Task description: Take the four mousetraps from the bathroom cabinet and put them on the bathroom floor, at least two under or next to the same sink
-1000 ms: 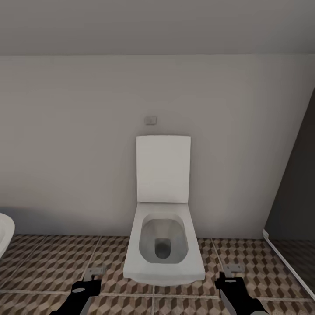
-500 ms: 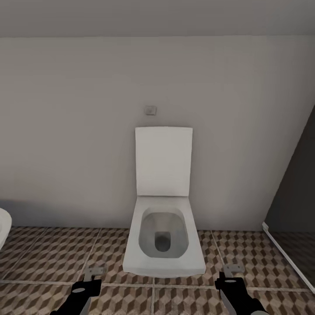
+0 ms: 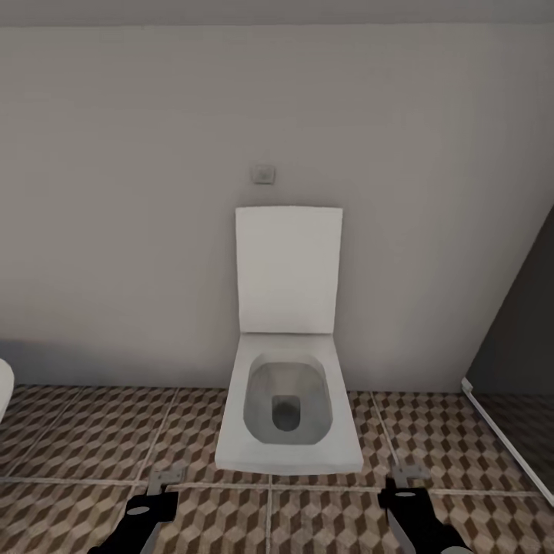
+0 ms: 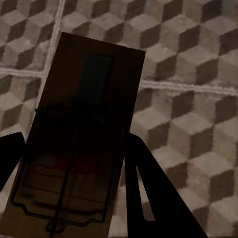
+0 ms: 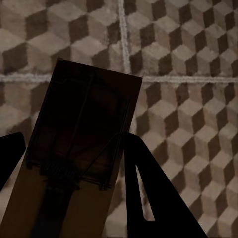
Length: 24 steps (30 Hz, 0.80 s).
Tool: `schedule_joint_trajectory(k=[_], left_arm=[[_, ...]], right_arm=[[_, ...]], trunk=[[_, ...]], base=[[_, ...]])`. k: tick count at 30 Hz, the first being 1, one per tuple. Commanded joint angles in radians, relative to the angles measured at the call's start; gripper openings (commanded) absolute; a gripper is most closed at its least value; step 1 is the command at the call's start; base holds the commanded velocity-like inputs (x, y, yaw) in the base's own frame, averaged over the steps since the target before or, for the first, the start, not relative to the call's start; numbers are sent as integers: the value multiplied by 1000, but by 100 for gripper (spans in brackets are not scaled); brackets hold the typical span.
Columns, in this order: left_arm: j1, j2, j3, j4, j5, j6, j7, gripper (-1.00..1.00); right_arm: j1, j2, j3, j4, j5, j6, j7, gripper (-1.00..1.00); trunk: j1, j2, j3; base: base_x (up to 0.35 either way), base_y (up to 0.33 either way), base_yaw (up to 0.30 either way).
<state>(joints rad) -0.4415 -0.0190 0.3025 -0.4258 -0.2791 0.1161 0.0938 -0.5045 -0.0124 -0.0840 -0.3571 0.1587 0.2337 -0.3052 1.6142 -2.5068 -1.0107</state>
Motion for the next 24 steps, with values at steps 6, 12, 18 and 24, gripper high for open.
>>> schedule_joint_trajectory(k=[6,12,18,24], left_arm=[[0,-1,5,-3,-12,5,-5,-100],[0,-1,4,-12,-13,4,-6,-100],[-10,-2,2,-45,-13,7,-7,-100],[-26,-13,3,-112,-11,25,-9,-100]], right_arm=[[0,2,-6,-2,10,-1,2,-100],[0,2,-5,-2,10,-5,1,-100],[0,-4,-6,-5,10,-7,1,-100],[-18,-4,-6,-68,4,8,1,-100]], trunk=[[2,-2,-24],[5,-3,-47],[5,-3,-47],[5,-3,-47]], base=[[0,0,0],[0,0,0],[0,0,0],[0,0,0]])
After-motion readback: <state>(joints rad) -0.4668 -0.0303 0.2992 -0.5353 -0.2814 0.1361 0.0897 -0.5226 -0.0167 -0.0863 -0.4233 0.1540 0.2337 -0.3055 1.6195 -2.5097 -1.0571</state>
